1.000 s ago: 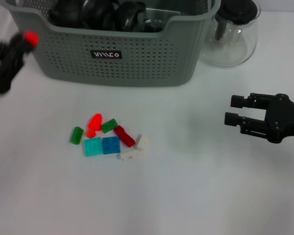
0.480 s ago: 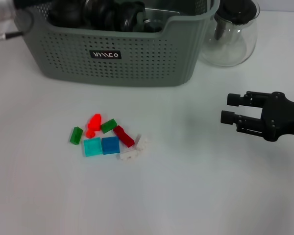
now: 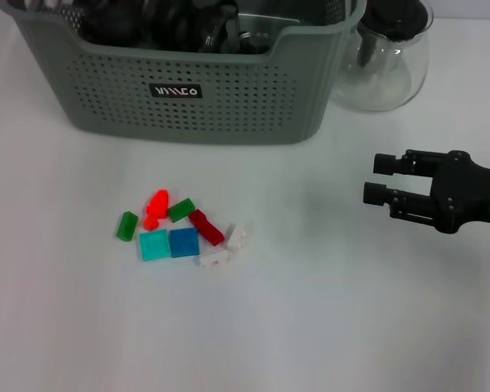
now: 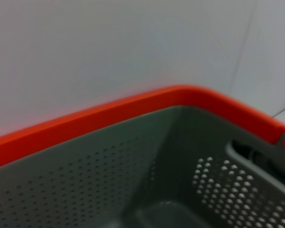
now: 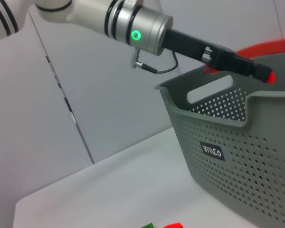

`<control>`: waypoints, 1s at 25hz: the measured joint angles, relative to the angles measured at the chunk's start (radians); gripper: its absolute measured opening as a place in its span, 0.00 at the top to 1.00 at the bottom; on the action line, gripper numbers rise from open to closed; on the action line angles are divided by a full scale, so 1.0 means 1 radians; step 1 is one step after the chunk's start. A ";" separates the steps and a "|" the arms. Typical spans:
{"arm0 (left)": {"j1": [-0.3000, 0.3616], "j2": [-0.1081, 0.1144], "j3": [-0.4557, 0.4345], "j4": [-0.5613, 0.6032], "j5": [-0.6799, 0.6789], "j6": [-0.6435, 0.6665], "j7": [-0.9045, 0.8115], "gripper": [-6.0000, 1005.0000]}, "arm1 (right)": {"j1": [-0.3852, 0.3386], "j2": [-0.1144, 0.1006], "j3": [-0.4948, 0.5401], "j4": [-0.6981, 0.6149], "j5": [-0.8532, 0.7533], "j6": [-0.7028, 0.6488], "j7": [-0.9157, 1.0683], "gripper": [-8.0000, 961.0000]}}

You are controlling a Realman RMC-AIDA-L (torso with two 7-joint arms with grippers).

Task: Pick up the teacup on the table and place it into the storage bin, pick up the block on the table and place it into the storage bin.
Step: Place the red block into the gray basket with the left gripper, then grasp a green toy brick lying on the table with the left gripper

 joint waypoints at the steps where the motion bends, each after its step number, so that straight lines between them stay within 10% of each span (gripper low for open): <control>1: -0.010 0.000 0.007 -0.007 0.023 -0.015 -0.026 0.81 | 0.000 0.000 0.000 0.000 0.000 0.000 0.000 0.39; 9: 0.006 -0.011 -0.009 0.008 -0.031 -0.041 -0.043 0.81 | -0.002 -0.001 0.001 0.000 0.000 0.000 0.000 0.39; 12: 0.085 -0.019 -0.073 0.062 -0.243 0.000 0.045 0.64 | -0.004 -0.002 0.001 0.000 0.000 0.000 0.000 0.39; 18: 0.293 -0.043 -0.338 -0.046 -0.977 0.438 0.532 0.40 | -0.009 -0.002 0.002 0.001 0.003 0.000 0.000 0.39; 22: 0.367 -0.037 -0.444 -0.071 -1.099 0.681 0.629 0.30 | -0.005 -0.002 0.004 0.001 0.003 0.000 0.000 0.39; 25: 0.449 -0.056 -0.482 -0.030 -0.950 0.761 0.772 0.28 | -0.001 -0.002 0.004 0.002 0.001 0.000 0.000 0.39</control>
